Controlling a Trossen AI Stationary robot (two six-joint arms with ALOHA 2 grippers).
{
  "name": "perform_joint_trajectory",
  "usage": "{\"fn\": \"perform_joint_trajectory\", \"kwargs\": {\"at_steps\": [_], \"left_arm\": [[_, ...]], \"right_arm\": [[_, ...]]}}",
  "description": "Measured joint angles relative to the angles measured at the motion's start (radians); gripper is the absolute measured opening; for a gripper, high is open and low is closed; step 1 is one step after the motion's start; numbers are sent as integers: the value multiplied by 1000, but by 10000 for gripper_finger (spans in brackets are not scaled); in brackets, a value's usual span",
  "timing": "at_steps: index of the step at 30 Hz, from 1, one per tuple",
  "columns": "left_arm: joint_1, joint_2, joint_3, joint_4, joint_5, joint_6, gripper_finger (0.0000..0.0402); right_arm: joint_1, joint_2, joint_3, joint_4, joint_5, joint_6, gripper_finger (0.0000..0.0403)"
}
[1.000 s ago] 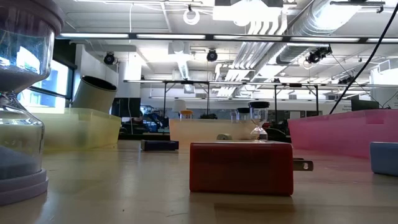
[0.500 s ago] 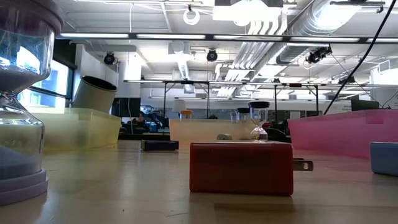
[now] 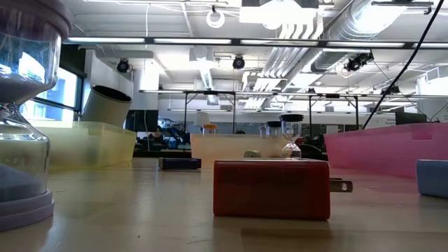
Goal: Pick & Place Office items
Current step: Put the red charger in the yellow bin
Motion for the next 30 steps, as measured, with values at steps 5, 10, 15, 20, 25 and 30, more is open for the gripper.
{"fn": "perform_joint_trajectory", "kwargs": {"at_steps": [5, 10, 15, 20, 25, 30], "left_arm": [[0, 0, 0, 1, -5, -2, 335], [0, 0, 0, 1, -5, -12, 335], [0, 0, 0, 2, -5, -12, 335], [0, 0, 0, 2, -6, -11, 335], [0, 0, 0, 3, -8, -11, 335], [0, 0, 0, 3, -8, -10, 335]], "right_arm": [[2, 18, 0, -2, -3, 9, 313], [3, 86, 0, 5, -36, 7, 313], [0, 153, 0, 21, -31, 1, 313], [-2, 194, 0, 54, -61, -32, 313], [-2, 213, 0, 58, -65, -42, 307], [-2, 213, 0, 58, -60, -53, 265]]}}
